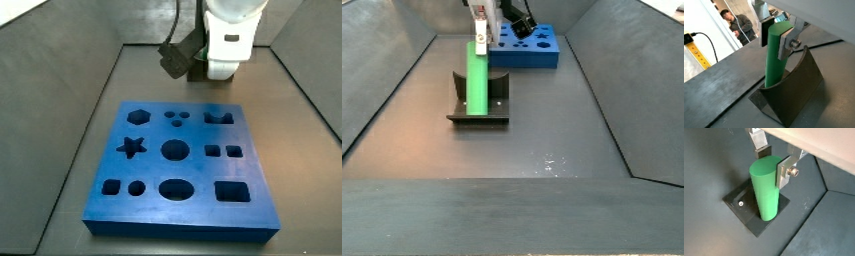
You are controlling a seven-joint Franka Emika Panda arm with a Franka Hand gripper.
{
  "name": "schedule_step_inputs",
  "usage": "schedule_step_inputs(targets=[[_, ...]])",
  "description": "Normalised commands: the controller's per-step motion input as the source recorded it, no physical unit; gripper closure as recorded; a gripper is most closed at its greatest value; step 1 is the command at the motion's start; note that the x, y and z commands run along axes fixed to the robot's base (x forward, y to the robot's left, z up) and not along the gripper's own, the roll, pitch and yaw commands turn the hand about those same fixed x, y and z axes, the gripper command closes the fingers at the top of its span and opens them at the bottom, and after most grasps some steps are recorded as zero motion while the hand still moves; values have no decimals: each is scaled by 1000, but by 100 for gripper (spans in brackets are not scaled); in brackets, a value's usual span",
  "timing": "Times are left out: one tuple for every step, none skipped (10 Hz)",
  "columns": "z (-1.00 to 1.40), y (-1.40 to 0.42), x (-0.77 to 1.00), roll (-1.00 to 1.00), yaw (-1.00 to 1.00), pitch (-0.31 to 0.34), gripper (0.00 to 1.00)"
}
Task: Pick up the oval object. Move up. Place the oval object on the fixture. Regrasp the oval object. Move to above the board. Insert the oval object.
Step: Move to above the board.
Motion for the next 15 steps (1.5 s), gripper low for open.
schedule_step_inputs(targets=[[1000,-107,-194,76,-73,-137,100],[1000,-99,-196,61,-85,-113,100],[1000,-87,-180,42,-94,-87,100],[1000,-81,-166,32,-111,-29,100],[1000,-78,-158,25,-120,17,100],[1000,-72,-146,16,-111,76,100],[1000,-70,-138,11,-98,102,100],[1000,-64,-122,4,-64,148,100],[1000,-61,-108,0,-36,175,100],[862,-49,-80,-5,-5,187,100],[643,-27,-49,-17,35,184,100],[480,-22,-30,-27,58,180,100],[326,-25,-16,-25,81,176,100],[173,-27,-1,-25,95,174,100],[331,-1000,-375,-516,1000,108,100]])
